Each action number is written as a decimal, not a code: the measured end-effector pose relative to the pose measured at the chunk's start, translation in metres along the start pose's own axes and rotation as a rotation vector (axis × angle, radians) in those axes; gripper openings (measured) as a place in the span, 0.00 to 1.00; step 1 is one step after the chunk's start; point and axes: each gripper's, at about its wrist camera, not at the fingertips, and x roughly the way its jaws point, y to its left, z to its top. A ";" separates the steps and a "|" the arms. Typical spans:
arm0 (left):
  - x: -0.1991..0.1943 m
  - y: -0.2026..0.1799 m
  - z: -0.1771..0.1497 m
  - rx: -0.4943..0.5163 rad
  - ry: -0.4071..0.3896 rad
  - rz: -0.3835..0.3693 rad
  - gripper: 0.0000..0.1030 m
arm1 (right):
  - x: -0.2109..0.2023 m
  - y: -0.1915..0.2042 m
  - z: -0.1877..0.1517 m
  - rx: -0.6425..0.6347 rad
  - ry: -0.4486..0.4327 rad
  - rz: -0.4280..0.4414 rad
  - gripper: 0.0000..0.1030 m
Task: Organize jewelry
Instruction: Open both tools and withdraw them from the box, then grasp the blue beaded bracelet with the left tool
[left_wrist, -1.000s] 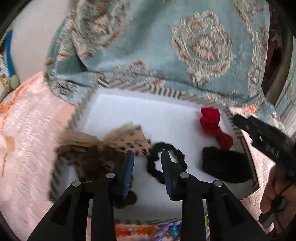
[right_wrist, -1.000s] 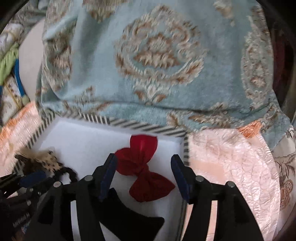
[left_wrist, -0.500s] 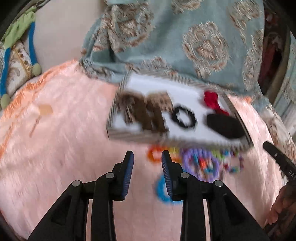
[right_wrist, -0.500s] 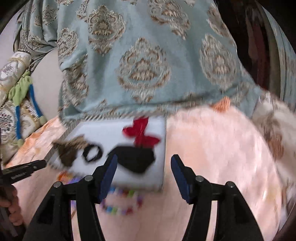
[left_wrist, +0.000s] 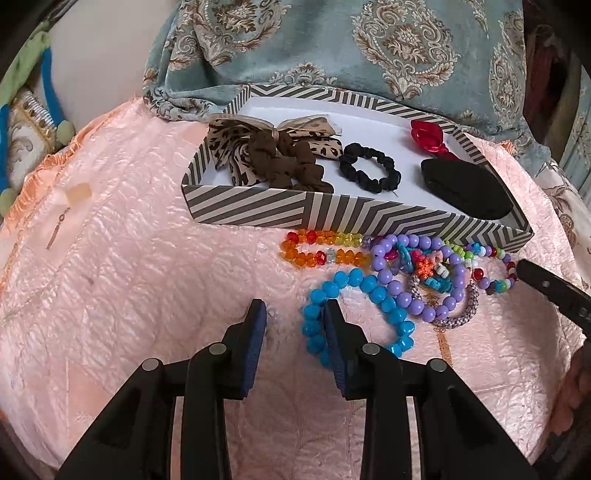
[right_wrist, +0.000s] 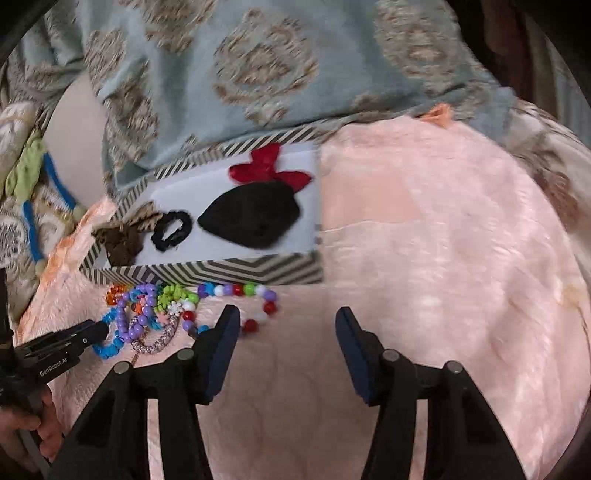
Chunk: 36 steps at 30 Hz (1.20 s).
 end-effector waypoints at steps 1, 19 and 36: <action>0.001 -0.001 0.000 0.005 -0.002 0.004 0.16 | 0.008 0.002 0.002 -0.014 0.021 0.011 0.43; -0.009 -0.016 -0.008 0.083 -0.007 -0.059 0.00 | 0.015 0.037 -0.008 -0.335 0.116 -0.126 0.08; -0.019 0.000 -0.005 -0.027 -0.068 -0.037 0.00 | -0.012 0.023 -0.015 -0.150 0.030 0.004 0.09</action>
